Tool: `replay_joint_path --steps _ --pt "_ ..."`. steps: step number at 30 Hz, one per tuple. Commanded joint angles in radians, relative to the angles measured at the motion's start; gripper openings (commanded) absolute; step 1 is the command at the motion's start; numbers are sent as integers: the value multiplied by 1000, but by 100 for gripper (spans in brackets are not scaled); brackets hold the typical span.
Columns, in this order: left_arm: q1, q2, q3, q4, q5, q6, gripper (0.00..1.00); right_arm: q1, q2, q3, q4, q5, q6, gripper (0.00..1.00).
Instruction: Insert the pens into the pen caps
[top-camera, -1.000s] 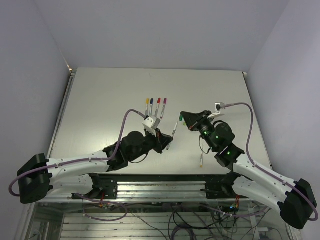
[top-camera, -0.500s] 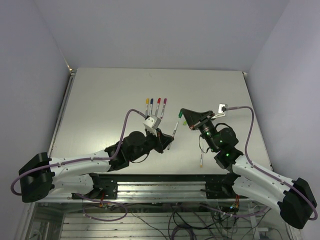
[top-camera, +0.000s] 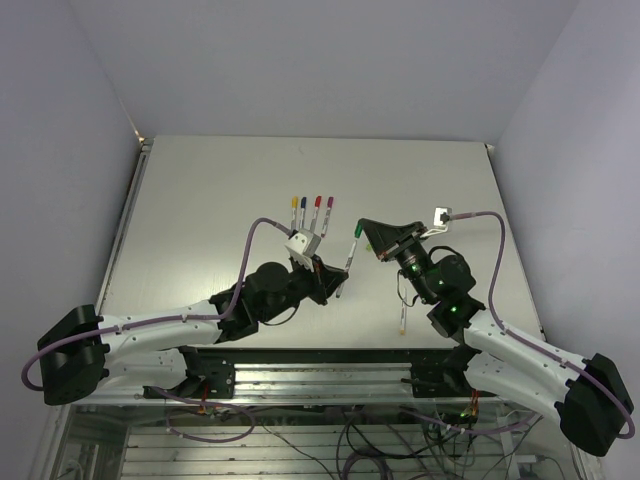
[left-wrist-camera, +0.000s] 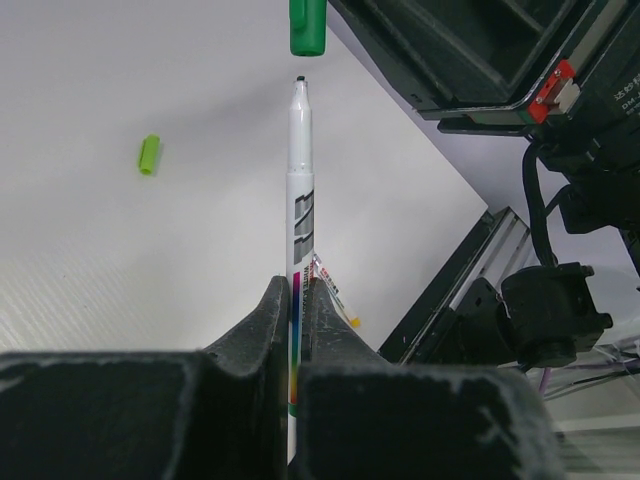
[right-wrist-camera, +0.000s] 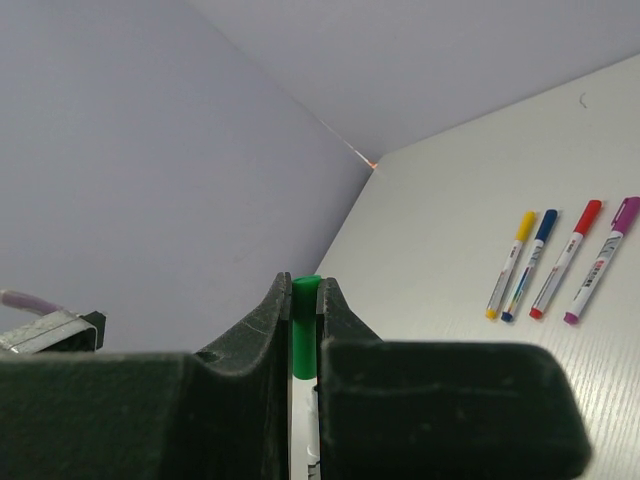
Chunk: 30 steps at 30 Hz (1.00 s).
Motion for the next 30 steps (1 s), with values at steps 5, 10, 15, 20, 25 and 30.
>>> replay_joint_path --steps 5,10,15,20,25,30 --pt "1 -12 -9 56 -15 -15 7 9 -5 -7 11 -10 -10 0" --pt "2 -16 -10 57 -19 -16 7 11 -3 -1 -1 -11 -17 0" --pt "2 -23 -12 55 -26 -16 7 13 -5 0 -7 -8 -21 0" --pt "1 -28 -20 61 -29 -20 7 17 -7 -3 -13 -9 -18 0" --pt "1 -23 -19 63 -28 -22 7 21 -5 -4 -12 -12 -15 0" --pt "2 -21 -20 71 -25 -24 7 33 10 1 -17 -17 -21 0"
